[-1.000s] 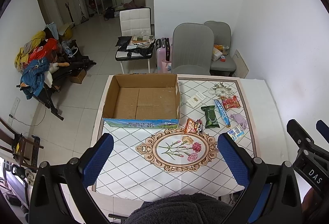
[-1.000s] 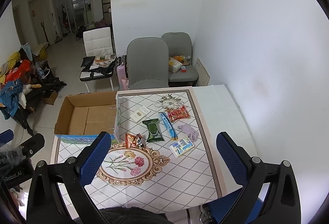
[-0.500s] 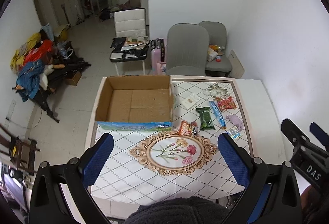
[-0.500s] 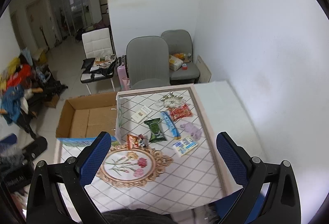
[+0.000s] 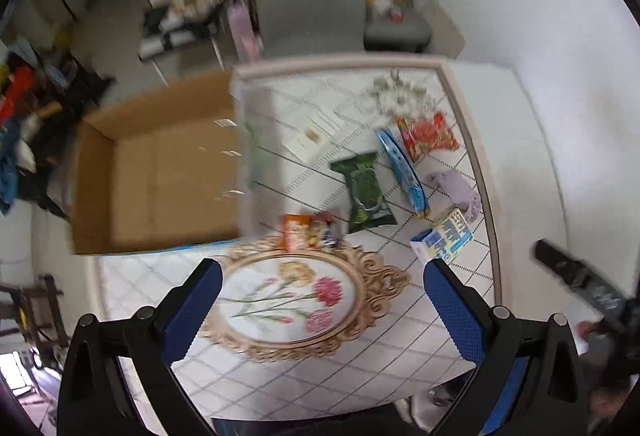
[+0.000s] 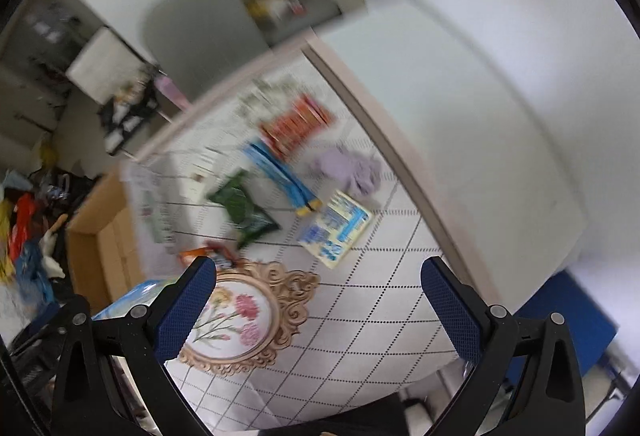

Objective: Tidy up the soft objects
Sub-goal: 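Grasp the green seaweed bag with left gripper while right grasps yellow milk carton, then carry both items into the cardboard box and open both grippers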

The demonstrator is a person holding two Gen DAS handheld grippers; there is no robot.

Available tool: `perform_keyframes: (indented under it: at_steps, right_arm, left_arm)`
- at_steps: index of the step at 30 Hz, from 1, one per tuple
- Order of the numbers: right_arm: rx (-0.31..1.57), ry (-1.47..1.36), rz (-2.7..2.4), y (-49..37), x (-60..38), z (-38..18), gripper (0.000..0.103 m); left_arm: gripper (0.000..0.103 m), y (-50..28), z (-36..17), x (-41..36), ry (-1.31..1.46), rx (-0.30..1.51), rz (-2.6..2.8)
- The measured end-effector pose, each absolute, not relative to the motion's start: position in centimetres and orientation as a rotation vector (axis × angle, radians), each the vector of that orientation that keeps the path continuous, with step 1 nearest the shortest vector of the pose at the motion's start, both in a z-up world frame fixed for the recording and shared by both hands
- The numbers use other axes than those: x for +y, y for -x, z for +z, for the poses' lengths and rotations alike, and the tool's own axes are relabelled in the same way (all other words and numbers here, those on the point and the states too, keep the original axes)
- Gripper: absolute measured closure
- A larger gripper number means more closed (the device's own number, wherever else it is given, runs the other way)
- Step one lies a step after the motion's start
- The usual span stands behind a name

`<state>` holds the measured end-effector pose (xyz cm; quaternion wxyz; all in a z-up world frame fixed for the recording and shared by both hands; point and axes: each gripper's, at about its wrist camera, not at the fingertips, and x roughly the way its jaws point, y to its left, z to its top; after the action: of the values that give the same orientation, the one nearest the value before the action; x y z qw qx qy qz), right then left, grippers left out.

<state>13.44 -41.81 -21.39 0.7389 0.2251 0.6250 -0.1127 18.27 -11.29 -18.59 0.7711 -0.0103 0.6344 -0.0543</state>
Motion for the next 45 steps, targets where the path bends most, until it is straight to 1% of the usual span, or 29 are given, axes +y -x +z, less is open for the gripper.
perform_keyframes:
  at_steps: [3,6,8,9,10,11,13,17,21,22,23,24,25,26,27,29,34,38,42,45]
  right_arm:
    - [1.498,-0.570,-0.289,-16.3,-43.0,-29.4,0.000]
    - [1.624,-0.655,-0.301,-18.4,-42.6,-36.9,0.003]
    - [1.691,-0.724,-0.281,-18.9,-42.1,-40.3,0.013]
    - [1.726,-0.738,-0.289,-19.0,-41.8,-41.6,0.014]
    - [1.715,-0.729,-0.304,-18.9,-41.7,-42.1,0.019]
    - [1.707,-0.726,-0.293,-18.8,-41.6,-42.3,0.029]
    - [1.727,-0.668,-0.238,-18.6,-41.2,-42.4,0.030]
    - [1.762,-0.360,-0.220,-18.0,-40.7,-42.1,0.031]
    - [1.754,-0.361,-0.250,-17.3,-41.5,-42.5,0.029]
    - [1.751,-0.381,-0.260,-17.2,-41.7,-42.9,0.029]
    - [1.749,-0.405,-0.272,-17.3,-42.0,-43.5,0.029]
    - [1.737,-0.448,-0.287,-17.2,-42.3,-44.0,0.029]
    - [1.732,-0.482,-0.298,-17.0,-42.5,-44.7,0.029]
    - [1.735,-0.509,-0.309,-16.7,-42.6,-45.3,0.033]
    - [1.734,-0.523,-0.316,-16.4,-42.6,-45.8,0.034]
    - [1.724,-0.514,-0.318,-16.0,-42.3,-46.3,0.035]
    - [1.703,-0.481,-0.273,-14.7,-40.8,-45.4,0.037]
    - [1.663,-0.465,-0.193,-12.8,-39.2,-42.8,0.037]
    - [1.595,-0.438,-0.075,-11.6,-37.3,-38.7,0.037]
    - [1.538,-0.403,0.045,-12.9,-34.3,-33.1,0.037]
  left_arm:
    - [0.000,-22.6,-24.2,-13.9,0.043,1.453,-0.106]
    - [0.000,-25.5,-29.1,-15.7,0.049,1.539,-0.077]
    - [0.000,-26.9,-32.2,-16.5,0.043,1.616,-0.062]
    - [0.000,-27.5,-33.5,-16.9,0.042,1.652,-0.067]
    - [0.000,-27.9,-34.7,-17.2,0.037,1.686,-0.072]
    - [0.000,-28.2,-35.6,-17.4,0.031,1.712,-0.083]
    - [0.000,-28.8,-37.1,-18.0,0.025,1.757,-0.106]
    - [0.000,-30.0,-39.7,-19.2,0.026,1.811,-0.138]
    - [0.000,-30.4,-43.2,-20.3,-0.005,1.869,-0.140]
    - [0.003,-30.4,-44.0,-20.3,-0.024,1.876,-0.130]
    - [0.018,-30.5,-44.5,-20.3,-0.032,1.870,-0.124]
    - [0.038,-30.4,-45.0,-20.2,-0.033,1.862,-0.113]
    - [0.038,-30.4,-45.2,-20.0,-0.025,1.857,-0.101]
    - [0.049,-30.3,-45.1,-20.1,-0.023,1.831,-0.097]
    - [0.063,-30.2,-44.9,-20.2,-0.042,1.816,-0.097]
    - [0.067,-29.9,-44.6,-20.5,-0.063,1.804,-0.105]
    - [0.069,-27.3,-42.2,-20.3,-0.076,1.770,-0.148]
    - [0.069,-24.5,-37.9,-19.6,-0.078,1.684,-0.185]
    - [0.069,-21.9,-32.9,-17.6,-0.019,1.595,-0.193]
    - [0.069,-20.7,-28.0,-14.3,0.062,1.553,-0.185]
